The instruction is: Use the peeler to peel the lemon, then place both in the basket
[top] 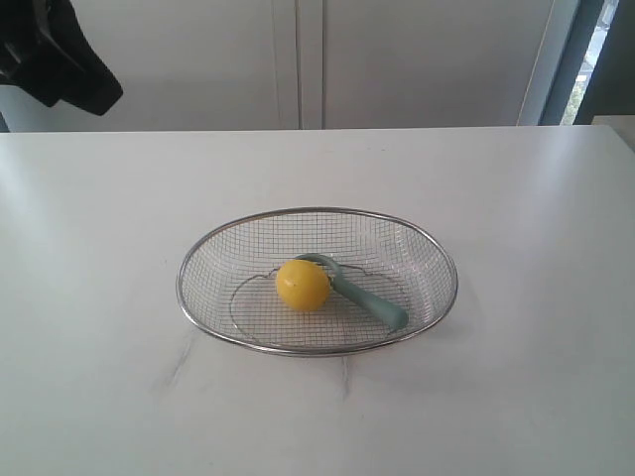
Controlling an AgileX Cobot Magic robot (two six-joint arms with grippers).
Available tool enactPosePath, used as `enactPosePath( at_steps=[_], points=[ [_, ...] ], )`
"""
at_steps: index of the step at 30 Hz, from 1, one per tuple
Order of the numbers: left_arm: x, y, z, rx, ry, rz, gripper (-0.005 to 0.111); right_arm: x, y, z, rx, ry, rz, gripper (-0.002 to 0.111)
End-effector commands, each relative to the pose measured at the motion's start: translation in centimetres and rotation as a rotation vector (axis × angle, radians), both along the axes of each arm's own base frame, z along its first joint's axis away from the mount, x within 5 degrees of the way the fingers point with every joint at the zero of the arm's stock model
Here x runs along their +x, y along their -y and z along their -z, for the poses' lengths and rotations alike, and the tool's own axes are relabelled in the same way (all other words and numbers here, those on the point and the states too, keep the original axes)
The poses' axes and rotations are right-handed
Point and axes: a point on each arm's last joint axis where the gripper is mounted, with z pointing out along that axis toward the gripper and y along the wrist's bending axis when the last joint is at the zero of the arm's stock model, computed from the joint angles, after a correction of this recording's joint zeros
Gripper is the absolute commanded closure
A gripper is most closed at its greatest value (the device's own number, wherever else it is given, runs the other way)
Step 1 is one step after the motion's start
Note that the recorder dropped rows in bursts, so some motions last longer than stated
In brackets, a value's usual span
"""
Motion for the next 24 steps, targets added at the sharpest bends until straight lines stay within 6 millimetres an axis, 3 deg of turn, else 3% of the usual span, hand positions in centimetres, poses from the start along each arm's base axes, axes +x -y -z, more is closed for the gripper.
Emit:
enactPosePath(
  at_steps=[1, 10, 18, 24],
  points=[
    [-0.5, -0.4, -0.1, 0.017, -0.027, -0.004, 0.107, 0.0, 0.0, 0.0, -0.014, 0.001, -0.001, 0.108],
    [-0.5, -0.4, -0.1, 0.017, -0.027, -0.004, 0.107, 0.0, -0.1, 0.0, 0.015, 0.006, -0.010, 0.108],
    [-0.5, -0.4, -0.1, 0.017, -0.027, -0.004, 0.107, 0.1, -1.5, 0.0, 0.103, 0.011, -0.233, 0.108],
    [-0.5, -0.4, -0.1, 0.017, -0.027, -0.004, 0.107, 0.1, -1.7, 0.1, 0.119, 0.008, -0.262, 0.108]
  ],
)
